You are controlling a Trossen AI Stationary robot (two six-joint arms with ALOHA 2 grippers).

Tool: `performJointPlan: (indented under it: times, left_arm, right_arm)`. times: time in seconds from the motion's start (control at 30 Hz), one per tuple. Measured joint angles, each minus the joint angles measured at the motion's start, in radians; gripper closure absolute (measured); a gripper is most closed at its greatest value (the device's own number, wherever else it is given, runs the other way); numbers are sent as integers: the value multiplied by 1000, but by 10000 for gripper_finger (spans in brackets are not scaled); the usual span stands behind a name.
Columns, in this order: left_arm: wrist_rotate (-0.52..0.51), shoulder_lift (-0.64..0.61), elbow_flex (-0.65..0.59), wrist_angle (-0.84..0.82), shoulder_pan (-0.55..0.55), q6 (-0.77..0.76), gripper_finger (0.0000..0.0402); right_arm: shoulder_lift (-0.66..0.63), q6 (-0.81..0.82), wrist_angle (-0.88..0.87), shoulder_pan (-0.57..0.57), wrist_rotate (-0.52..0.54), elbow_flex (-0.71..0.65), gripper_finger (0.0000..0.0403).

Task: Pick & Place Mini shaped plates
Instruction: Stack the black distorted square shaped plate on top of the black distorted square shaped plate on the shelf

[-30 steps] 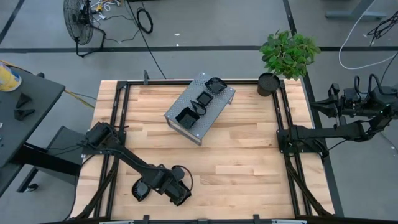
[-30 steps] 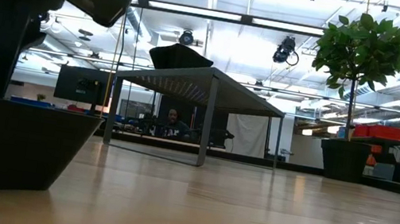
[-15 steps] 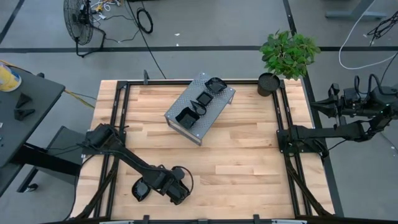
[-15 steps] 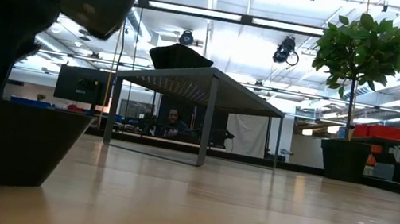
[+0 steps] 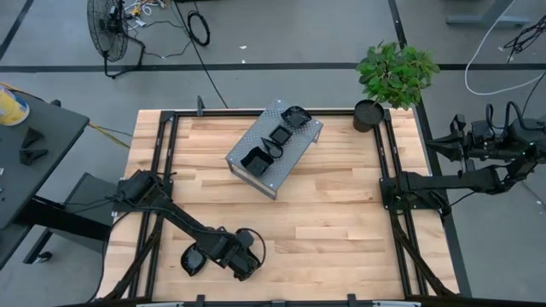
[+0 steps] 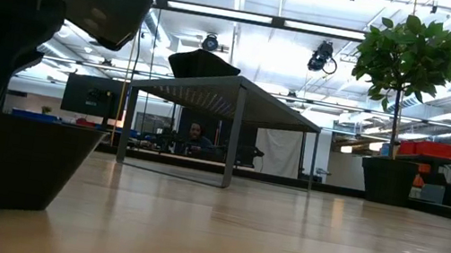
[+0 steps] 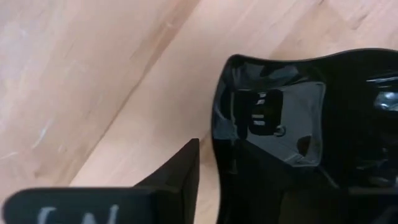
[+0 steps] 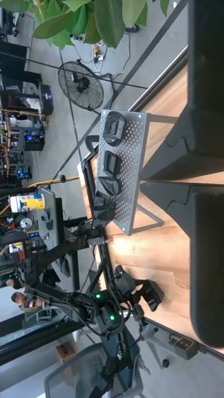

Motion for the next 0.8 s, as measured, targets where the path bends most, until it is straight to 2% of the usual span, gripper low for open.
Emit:
performJointPlan:
  times: [0.27,0.8]
  left_arm:
    - [26,-15,1,0,6,2,336]
    - [66,-22,1,11,10,1,387]
  right_arm:
    - [0,0,0,0,0,0,383]
    - [0,0,0,0,0,0,383]
